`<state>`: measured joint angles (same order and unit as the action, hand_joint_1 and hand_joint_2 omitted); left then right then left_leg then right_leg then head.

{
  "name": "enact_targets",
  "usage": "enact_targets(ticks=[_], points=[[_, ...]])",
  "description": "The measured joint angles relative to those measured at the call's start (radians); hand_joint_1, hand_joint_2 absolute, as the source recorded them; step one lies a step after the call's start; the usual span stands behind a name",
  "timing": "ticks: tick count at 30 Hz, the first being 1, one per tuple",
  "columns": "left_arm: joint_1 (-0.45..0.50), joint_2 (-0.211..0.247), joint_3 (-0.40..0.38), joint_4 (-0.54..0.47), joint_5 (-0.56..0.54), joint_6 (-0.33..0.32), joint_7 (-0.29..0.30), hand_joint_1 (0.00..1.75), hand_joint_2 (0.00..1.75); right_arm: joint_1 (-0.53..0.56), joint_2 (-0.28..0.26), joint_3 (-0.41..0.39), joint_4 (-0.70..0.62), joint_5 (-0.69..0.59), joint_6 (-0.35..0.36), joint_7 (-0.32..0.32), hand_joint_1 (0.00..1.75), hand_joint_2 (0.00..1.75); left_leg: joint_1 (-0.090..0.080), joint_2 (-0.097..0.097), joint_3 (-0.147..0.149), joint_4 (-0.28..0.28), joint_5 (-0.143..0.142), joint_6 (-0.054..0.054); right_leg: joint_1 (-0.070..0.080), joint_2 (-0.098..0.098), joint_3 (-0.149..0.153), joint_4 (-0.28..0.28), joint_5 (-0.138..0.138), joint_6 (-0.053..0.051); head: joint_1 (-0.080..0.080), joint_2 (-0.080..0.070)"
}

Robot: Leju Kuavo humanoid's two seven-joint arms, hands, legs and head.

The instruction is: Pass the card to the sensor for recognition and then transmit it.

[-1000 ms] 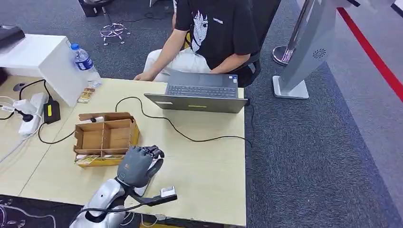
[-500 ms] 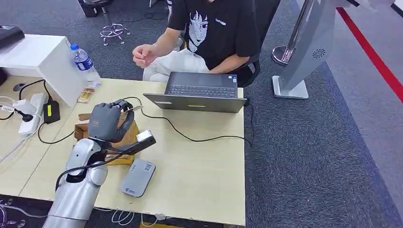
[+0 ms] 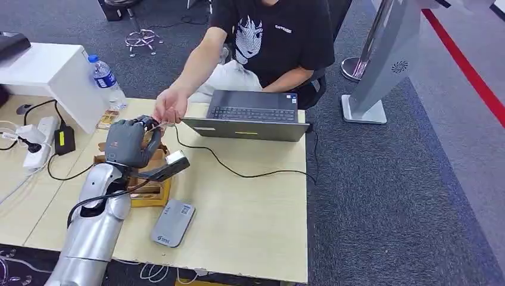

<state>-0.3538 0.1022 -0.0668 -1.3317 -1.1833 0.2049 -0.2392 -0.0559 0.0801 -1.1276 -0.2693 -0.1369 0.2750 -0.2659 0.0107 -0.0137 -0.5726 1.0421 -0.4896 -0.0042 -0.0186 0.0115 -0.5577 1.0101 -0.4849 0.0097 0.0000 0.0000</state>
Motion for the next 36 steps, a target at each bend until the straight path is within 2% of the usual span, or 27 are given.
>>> enact_targets(ticks=[7, 8, 9, 10, 13, 18, 21, 25, 28, 32, 35, 36], points=[[-0.002, 0.000, 0.000, 0.016, -0.003, -0.007, 0.000, 1.75, 1.75, 0.000, 0.000, 0.000, 0.000, 0.001, 0.001, 0.000, 0.00, 1.75, 0.000, 0.000, 0.000, 0.000, 0.000, 0.000, 0.000, 0.000, 0.000, 0.000, 0.000, 0.000, 0.000, 0.000], [-0.002, 0.000, 0.000, 0.018, -0.003, -0.007, 0.000, 1.68, 1.75, 0.000, 0.000, 0.000, 0.000, 0.001, 0.001, 0.000, 0.00, 1.75, 0.000, 0.000, 0.000, 0.000, 0.000, 0.000, 0.000, 0.000, 0.000, 0.000, 0.000, 0.000, 0.000, 0.000], [-0.002, 0.000, 0.000, 0.020, -0.004, -0.007, 0.000, 0.42, 1.75, 0.000, 0.000, 0.000, 0.000, 0.001, 0.001, 0.000, 0.00, 1.75, 0.000, 0.000, 0.000, 0.000, 0.000, 0.000, 0.000, 0.000, 0.000, 0.000, 0.000, 0.000, 0.000, 0.000], [-0.002, 0.001, 0.000, 0.021, -0.004, -0.007, 0.000, 0.00, 1.75, 0.000, 0.000, 0.000, 0.000, 0.001, 0.001, 0.000, 0.00, 1.75, 0.000, 0.000, 0.000, 0.000, 0.000, 0.000, 0.000, 0.000, 0.000, 0.000, 0.000, 0.000, 0.000, 0.000], [-0.002, 0.000, 0.000, 0.026, -0.003, -0.008, -0.012, 0.00, 1.75, 0.000, 0.000, 0.000, 0.000, 0.001, 0.000, 0.000, 0.00, 1.75, 0.000, 0.000, -0.001, 0.000, 0.000, 0.000, 0.000, 0.000, 0.000, 0.000, 0.000, 0.000, 0.000, 0.000], [0.040, -0.011, -0.009, 0.010, 0.027, -0.006, -0.080, 0.00, 1.75, 0.000, 0.000, -0.001, 0.000, -0.001, -0.010, -0.003, 0.00, 1.75, 0.000, 0.001, -0.001, 0.000, 0.000, 0.000, 0.000, 0.001, -0.001, 0.000, 0.000, 0.000, 0.000, 0.000], [0.105, -0.012, -0.052, -0.030, 0.048, -0.008, -0.123, 0.00, 1.75, -0.001, 0.000, -0.005, 0.000, -0.004, -0.011, -0.008, 0.00, 1.75, 0.000, 0.002, -0.001, 0.000, 0.000, 0.000, 0.000, 0.001, -0.001, 0.000, 0.000, 0.000, 0.000, 0.000], [0.195, 0.012, -0.147, -0.089, 0.125, -0.021, -0.169, 0.00, 1.75, -0.001, 0.000, -0.023, 0.000, -0.010, -0.012, -0.011, 0.00, 1.75, 0.000, 0.002, -0.003, 0.000, 0.000, 0.000, 0.000, 0.001, -0.003, 0.000, 0.000, 0.000, 0.000, 0.000], [0.253, 0.066, -0.203, -0.133, 0.214, -0.071, -0.194, 0.00, 1.75, 0.000, 0.000, -0.030, 0.000, -0.010, -0.010, -0.011, 0.00, 1.75, 0.000, 0.002, -0.003, 0.000, 0.000, 0.000, 0.000, 0.003, -0.004, 0.000, 0.000, 0.000, 0.000, 0.000], [0.294, 0.143, -0.232, -0.163, 0.246, -0.120, -0.201, 0.00, 1.75, -0.001, -0.002, -0.041, 0.000, -0.001, -0.004, -0.010, 0.00, 1.75, 0.001, 0.002, -0.004, -0.001, 0.000, 0.000, 0.000, 0.002, -0.004, 0.001, 0.000, 0.000, 0.000, 0.000], [0.329, 0.231, -0.236, -0.179, 0.207, -0.104, -0.159, 0.00, 1.75, 0.000, -0.005, -0.045, 0.000, -0.001, -0.003, -0.010, 0.00, 1.75, 0.001, 0.004, -0.003, -0.001, 0.001, -0.001, 0.000, 0.004, -0.006, 0.001, 0.000, -0.001, 0.000, 0.000], [0.336, 0.247, -0.236, -0.179, 0.180, -0.090, -0.133, 0.00, 1.75, 0.001, -0.005, -0.047, 0.000, -0.001, -0.005, -0.010, 0.00, 1.75, 0.001, 0.003, -0.004, -0.001, 0.001, -0.001, 0.000, 0.004, -0.006, 0.001, 0.000, -0.001, 0.000, 0.000]])
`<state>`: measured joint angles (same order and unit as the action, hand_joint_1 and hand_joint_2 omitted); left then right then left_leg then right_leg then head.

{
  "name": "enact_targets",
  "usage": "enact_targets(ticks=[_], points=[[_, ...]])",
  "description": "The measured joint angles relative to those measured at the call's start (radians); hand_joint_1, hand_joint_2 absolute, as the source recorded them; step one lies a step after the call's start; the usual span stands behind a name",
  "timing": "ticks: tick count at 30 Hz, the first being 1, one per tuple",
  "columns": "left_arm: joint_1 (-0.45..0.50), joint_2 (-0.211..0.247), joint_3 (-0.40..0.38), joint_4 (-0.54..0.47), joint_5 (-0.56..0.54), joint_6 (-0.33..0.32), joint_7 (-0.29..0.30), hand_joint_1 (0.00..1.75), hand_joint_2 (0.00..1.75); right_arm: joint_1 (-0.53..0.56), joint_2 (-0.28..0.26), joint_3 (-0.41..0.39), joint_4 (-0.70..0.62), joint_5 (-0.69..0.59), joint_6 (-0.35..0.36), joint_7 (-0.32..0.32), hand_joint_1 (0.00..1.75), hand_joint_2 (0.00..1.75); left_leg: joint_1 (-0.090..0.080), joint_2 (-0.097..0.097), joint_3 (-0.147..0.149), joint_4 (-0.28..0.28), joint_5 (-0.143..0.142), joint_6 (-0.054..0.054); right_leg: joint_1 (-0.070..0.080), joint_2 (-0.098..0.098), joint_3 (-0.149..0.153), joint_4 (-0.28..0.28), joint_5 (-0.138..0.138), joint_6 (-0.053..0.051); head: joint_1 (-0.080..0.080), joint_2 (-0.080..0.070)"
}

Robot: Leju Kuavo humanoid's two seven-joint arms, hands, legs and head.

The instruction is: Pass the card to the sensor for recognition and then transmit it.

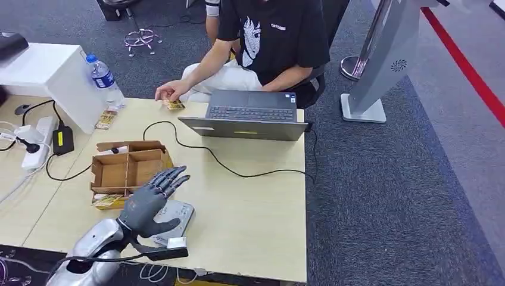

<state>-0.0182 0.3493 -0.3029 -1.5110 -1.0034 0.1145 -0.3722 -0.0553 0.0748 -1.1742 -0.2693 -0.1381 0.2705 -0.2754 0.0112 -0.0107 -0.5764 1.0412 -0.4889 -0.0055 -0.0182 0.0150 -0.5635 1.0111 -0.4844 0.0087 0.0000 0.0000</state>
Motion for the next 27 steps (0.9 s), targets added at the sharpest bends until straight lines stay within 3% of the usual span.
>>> enact_targets(ticks=[5, 8, 24, 25, 26, 27], points=[[0.003, 0.030, 0.008, 0.013, -0.216, 0.089, 0.148, 0.00, 1.75, -0.003, 0.000, -0.008, 0.000, -0.007, -0.007, -0.006, 0.00, 1.75, 0.000, -0.001, -0.001, 0.000, 0.000, 0.000, 0.000, -0.002, 0.000, 0.000, 0.000, 0.000, 0.000, 0.000], [-0.008, 0.030, 0.019, 0.038, -0.273, 0.099, 0.188, 0.00, 1.75, -0.003, 0.000, -0.014, 0.000, -0.008, -0.007, -0.009, 0.00, 1.75, 0.000, -0.001, -0.001, 0.000, 0.001, 0.000, -0.001, -0.002, 0.000, 0.000, 0.001, 0.001, 0.001, 0.000], [-0.026, 0.015, 0.083, 0.130, -0.299, 0.104, 0.186, 0.00, 1.75, -0.005, 0.000, -0.021, 0.000, 0.003, -0.007, -0.008, 0.00, 1.75, 0.000, -0.001, -0.001, 0.000, 0.001, 0.000, 0.000, -0.002, 0.000, 0.000, 0.001, 0.001, 0.000, 0.000], [-0.026, 0.014, 0.084, 0.133, -0.299, 0.104, 0.186, 0.44, 1.75, -0.005, 0.000, -0.021, 0.000, 0.003, -0.007, -0.008, 0.00, 1.75, 0.000, -0.001, -0.001, 0.000, 0.001, 0.000, 0.000, -0.002, 0.000, 0.000, 0.001, 0.001, 0.000, 0.000], [-0.026, 0.013, 0.085, 0.135, -0.299, 0.103, 0.183, 1.64, 1.75, -0.005, 0.000, -0.022, 0.000, 0.003, -0.007, -0.008, 0.00, 1.75, 0.000, -0.001, -0.001, 0.000, 0.001, 0.000, 0.000, -0.002, 0.000, 0.000, 0.001, 0.001, 0.000, 0.000], [-0.025, 0.013, 0.087, 0.136, -0.299, 0.103, 0.181, 1.75, 1.75, -0.005, 0.000, -0.022, 0.000, 0.003, -0.007, -0.008, 0.00, 1.75, 0.000, -0.001, -0.001, 0.000, 0.001, 0.000, -0.001, -0.002, 0.000, 0.000, 0.001, 0.001, 0.000, 0.000]])
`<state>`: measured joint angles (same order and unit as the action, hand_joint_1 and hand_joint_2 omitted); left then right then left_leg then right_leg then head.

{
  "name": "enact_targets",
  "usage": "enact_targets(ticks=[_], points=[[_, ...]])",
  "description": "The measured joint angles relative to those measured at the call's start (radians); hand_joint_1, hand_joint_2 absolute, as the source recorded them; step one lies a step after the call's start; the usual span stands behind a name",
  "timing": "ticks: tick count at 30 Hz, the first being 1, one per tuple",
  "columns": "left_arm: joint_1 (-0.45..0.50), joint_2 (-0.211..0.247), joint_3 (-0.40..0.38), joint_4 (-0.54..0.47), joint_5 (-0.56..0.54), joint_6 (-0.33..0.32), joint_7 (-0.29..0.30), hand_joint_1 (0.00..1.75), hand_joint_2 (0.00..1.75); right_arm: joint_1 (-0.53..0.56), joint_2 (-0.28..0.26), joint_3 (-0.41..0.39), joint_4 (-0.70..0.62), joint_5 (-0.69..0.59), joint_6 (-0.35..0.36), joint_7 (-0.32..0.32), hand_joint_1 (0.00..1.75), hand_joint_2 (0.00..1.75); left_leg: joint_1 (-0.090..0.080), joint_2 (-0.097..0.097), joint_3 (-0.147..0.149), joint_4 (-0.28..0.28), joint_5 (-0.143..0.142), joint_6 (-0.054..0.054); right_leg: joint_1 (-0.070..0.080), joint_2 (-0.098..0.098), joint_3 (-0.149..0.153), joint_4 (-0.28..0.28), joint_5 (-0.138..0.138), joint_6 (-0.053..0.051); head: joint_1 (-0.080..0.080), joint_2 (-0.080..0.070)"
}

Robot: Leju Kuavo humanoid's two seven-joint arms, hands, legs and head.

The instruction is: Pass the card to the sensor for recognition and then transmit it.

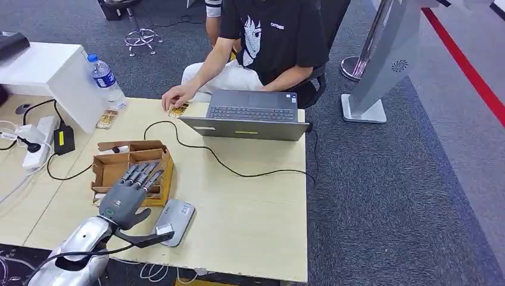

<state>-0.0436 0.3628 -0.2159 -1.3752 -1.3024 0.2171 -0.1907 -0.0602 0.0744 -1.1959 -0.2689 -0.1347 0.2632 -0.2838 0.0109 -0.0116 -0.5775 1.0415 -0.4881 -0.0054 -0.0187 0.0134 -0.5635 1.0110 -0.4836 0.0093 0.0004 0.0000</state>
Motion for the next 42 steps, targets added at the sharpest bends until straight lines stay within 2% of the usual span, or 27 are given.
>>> enact_targets(ticks=[8, 13, 16, 18, 24, 29, 34, 37, 42], points=[[0.000, 0.000, 0.013, 0.003, 0.009, -0.007, -0.015, 1.75, 1.75, 0.000, 0.000, 0.000, 0.000, 0.003, -0.004, 0.000, 0.00, 1.75, 0.000, 0.000, 0.000, 0.000, 0.000, 0.000, 0.000, 0.000, 0.000, 0.000, 0.000, 0.000, 0.000, 0.000], [-0.003, -0.010, 0.019, 0.002, 0.036, 0.039, -0.052, 1.75, 1.75, 0.000, 0.000, 0.000, 0.000, 0.007, -0.016, -0.004, 0.00, 1.75, 0.000, 0.000, 0.000, 0.000, 0.000, 0.000, 0.000, 0.000, 0.000, 0.000, 0.000, 0.000, 0.000, 0.000], [-0.005, -0.052, 0.027, -0.031, 0.077, 0.131, -0.095, 1.75, 1.75, -0.001, 0.001, -0.003, 0.000, 0.005, -0.027, -0.012, 0.00, 1.75, 0.000, -0.001, 0.000, 0.000, 0.000, 0.001, 0.000, -0.001, 0.000, 0.000, 0.000, 0.000, 0.000, 0.000], [-0.006, -0.088, 0.036, -0.070, 0.095, 0.153, -0.110, 1.75, 1.75, -0.002, 0.003, -0.006, 0.000, 0.005, -0.030, -0.013, 0.00, 1.75, 0.000, 0.000, 0.000, 0.000, 0.000, 0.001, 0.000, -0.001, 0.000, 0.000, 0.000, 0.001, 0.000, 0.000], [-0.021, -0.170, 0.069, -0.200, 0.113, 0.140, -0.132, 1.75, 1.75, -0.002, 0.009, -0.009, 0.000, 0.013, -0.029, -0.012, 0.00, 1.75, 0.000, 0.000, 0.000, 0.001, 0.000, 0.001, 0.000, 0.000, 0.000, 0.000, 0.001, 0.001, 0.000, 0.000], [-0.096, -0.207, 0.089, -0.235, 0.121, 0.072, -0.108, 1.75, 1.75, -0.004, 0.008, -0.009, 0.000, 0.030, -0.021, -0.002, 0.00, 1.75, 0.000, -0.001, 0.000, 0.001, 0.002, 0.001, 0.000, -0.001, 0.000, 0.000, 0.001, 0.000, 0.000, 0.000], [-0.212, -0.221, 0.117, -0.179, 0.128, 0.024, -0.069, 1.75, 1.75, -0.005, 0.008, -0.008, 0.000, 0.051, -0.010, 0.005, 0.00, 1.75, 0.000, -0.001, 0.000, 0.001, 0.003, 0.000, 0.000, -0.001, -0.001, 0.000, 0.003, -0.001, 0.000, 0.000], [-0.303, -0.224, 0.141, -0.078, 0.131, -0.008, -0.050, 1.75, 1.75, -0.007, 0.007, -0.002, 0.000, 0.069, -0.003, 0.008, 0.00, 1.75, 0.000, -0.001, -0.002, 0.001, 0.005, 0.001, 0.000, -0.001, -0.001, 0.000, 0.004, -0.001, 0.000, 0.000], [-0.406, -0.223, 0.180, 0.079, 0.128, -0.013, -0.046, 1.75, 1.75, -0.009, 0.005, 0.002, 0.002, 0.082, 0.000, 0.009, 0.00, 1.75, 0.000, -0.001, -0.002, 0.000, 0.006, 0.000, 0.000, 0.000, -0.002, 0.000, 0.005, 0.000, 0.000, 0.000]])
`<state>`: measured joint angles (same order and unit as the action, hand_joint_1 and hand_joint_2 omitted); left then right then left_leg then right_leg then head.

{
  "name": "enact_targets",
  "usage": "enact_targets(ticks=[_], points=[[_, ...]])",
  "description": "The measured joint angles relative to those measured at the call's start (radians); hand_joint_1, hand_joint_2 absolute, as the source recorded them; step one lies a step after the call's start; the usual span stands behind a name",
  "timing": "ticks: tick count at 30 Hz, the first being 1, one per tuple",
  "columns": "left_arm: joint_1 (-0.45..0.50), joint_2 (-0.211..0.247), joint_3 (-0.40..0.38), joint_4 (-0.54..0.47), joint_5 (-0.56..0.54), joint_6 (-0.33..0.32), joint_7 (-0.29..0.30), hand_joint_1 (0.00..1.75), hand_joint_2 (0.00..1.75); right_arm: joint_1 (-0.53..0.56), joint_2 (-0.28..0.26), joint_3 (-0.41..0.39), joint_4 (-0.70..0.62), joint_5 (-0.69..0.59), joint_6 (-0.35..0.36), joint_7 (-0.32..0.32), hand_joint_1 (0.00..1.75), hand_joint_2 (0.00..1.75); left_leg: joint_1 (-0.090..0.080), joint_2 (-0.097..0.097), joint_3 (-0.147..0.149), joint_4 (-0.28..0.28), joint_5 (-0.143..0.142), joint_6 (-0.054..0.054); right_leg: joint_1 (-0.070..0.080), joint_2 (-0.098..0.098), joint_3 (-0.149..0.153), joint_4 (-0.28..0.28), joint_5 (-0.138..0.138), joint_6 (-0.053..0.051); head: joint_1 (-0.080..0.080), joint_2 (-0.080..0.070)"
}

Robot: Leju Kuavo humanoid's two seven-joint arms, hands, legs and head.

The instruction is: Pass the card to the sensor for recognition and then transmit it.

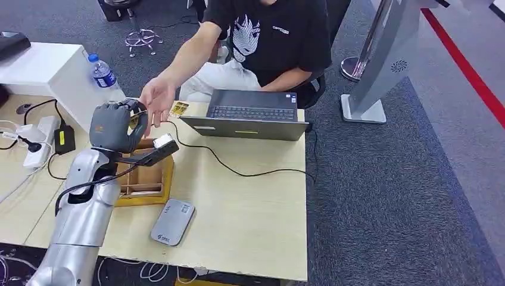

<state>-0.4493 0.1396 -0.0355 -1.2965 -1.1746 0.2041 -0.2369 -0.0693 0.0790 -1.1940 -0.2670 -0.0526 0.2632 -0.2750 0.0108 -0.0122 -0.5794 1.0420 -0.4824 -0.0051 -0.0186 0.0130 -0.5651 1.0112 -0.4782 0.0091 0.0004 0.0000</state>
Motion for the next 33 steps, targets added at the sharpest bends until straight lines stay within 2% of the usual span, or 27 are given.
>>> enact_targets(ticks=[6, 7, 8, 11, 14, 17, 21, 25, 28, 30, 31, 32, 33], points=[[-0.032, 0.000, 0.018, 0.094, -0.006, 0.006, 0.000, 1.75, 1.75, -0.001, 0.000, 0.001, 0.002, 0.003, 0.000, 0.000, 0.00, 1.75, 0.000, 0.000, -0.001, 0.000, 0.000, 0.000, 0.000, 0.000, -0.001, 0.000, 0.000, 0.000, 0.000, 0.000], [-0.033, 0.000, 0.020, 0.101, -0.006, 0.007, 0.000, 1.59, 1.75, -0.001, 0.000, 0.001, 0.002, 0.004, 0.000, 0.000, 0.00, 1.75, 0.000, 0.000, -0.001, 0.000, 0.000, 0.000, 0.000, 0.000, -0.001, 0.000, 0.000, 0.000, 0.000, 0.000], [-0.035, 0.000, 0.021, 0.107, -0.007, 0.009, 0.000, 0.00, 1.75, -0.001, 0.000, 0.001, 0.002, 0.004, 0.000, 0.000, 0.00, 1.75, 0.000, 0.000, -0.001, 0.000, 0.000, 0.000, 0.000, 0.000, -0.001, 0.000, 0.000, 0.000, 0.000, 0.000], [-0.036, -0.001, 0.024, 0.119, 0.005, 0.028, -0.017, 0.00, 1.75, -0.001, 0.000, 0.001, 0.002, 0.002, -0.002, 0.000, 0.00, 1.75, 0.000, 0.000, -0.002, 0.000, 0.000, 0.000, 0.000, 0.000, -0.002, 0.000, 0.000, 0.000, 0.000, 0.000], [-0.022, -0.019, 0.043, 0.113, 0.065, 0.074, -0.063, 0.00, 1.75, -0.001, 0.000, 0.001, 0.003, -0.008, -0.010, -0.005, 0.00, 1.75, 0.000, 0.000, -0.003, 0.000, 0.000, 0.000, 0.000, 0.000, -0.002, 0.000, 0.000, 0.000, 0.000, 0.000], [0.037, -0.059, 0.084, 0.039, 0.187, 0.102, -0.139, 0.00, 1.75, 0.000, 0.002, -0.002, 0.005, -0.021, -0.020, -0.013, 0.00, 1.75, 0.000, 0.000, -0.003, 0.000, 0.000, 0.000, 0.000, 0.001, -0.003, 0.000, 0.000, 0.000, 0.000, 0.000], [0.141, -0.131, 0.174, -0.100, 0.403, 0.096, -0.266, 0.00, 1.75, 0.002, 0.011, -0.013, 0.005, -0.041, -0.035, -0.027, 0.00, 1.75, 0.000, 0.001, -0.004, 0.000, -0.001, 0.000, 0.000, 0.002, -0.004, 0.000, 0.000, 0.000, 0.000, 0.000], [0.219, -0.204, 0.330, -0.215, 0.668, 0.023, -0.385, 0.00, 1.75, 0.004, 0.024, -0.033, 0.005, -0.055, -0.047, -0.035, 0.00, 1.75, 0.000, 0.001, -0.004, 0.000, -0.001, 0.000, 0.000, 0.002, -0.004, 0.000, 0.000, 0.000, 0.000, 0.000], [0.241, -0.246, 0.495, -0.237, 0.852, -0.125, -0.406, 0.00, 1.75, 0.004, 0.029, -0.050, 0.004, -0.070, -0.065, -0.041, 0.00, 1.75, 0.000, 0.001, -0.005, -0.001, -0.001, 0.000, 0.000, 0.001, -0.004, 0.000, -0.001, 0.000, 0.000, 0.000], [0.241, -0.249, 0.607, -0.205, 0.895, -0.187, -0.436, 0.05, 1.75, 0.004, 0.032, -0.058, 0.004, -0.070, -0.085, -0.042, 0.00, 1.75, 0.000, 0.001, -0.004, -0.001, -0.001, 0.000, 0.000, 0.001, -0.005, 0.000, -0.001, 0.000, 0.000, 0.000], [0.241, -0.249, 0.653, -0.185, 0.904, -0.200, -0.445, 1.54, 1.75, 0.004, 0.033, -0.061, 0.004, -0.071, -0.089, -0.042, 0.00, 1.75, 0.000, 0.001, -0.004, -0.001, 0.000, 0.000, 0.000, 0.001, -0.005, 0.000, -0.001, 0.000, 0.000, 0.000], [0.241, -0.248, 0.694, -0.164, 0.913, -0.207, -0.447, 1.75, 1.75, 0.004, 0.034, -0.063, 0.004, -0.072, -0.095, -0.042, 0.00, 1.75, 0.000, 0.001, -0.004, -0.001, 0.000, 0.000, 0.000, 0.001, -0.005, 0.000, -0.001, 0.000, 0.000, 0.000], [0.237, -0.245, 0.729, -0.135, 0.924, -0.213, -0.447, 1.75, 1.75, 0.004, 0.035, -0.066, 0.004, -0.072, -0.101, -0.039, 1.54, 1.75, 0.000, 0.000, -0.004, -0.001, 0.000, 0.000, 0.000, 0.001, -0.004, 0.000, -0.001, 0.000, 0.000, 0.000]])
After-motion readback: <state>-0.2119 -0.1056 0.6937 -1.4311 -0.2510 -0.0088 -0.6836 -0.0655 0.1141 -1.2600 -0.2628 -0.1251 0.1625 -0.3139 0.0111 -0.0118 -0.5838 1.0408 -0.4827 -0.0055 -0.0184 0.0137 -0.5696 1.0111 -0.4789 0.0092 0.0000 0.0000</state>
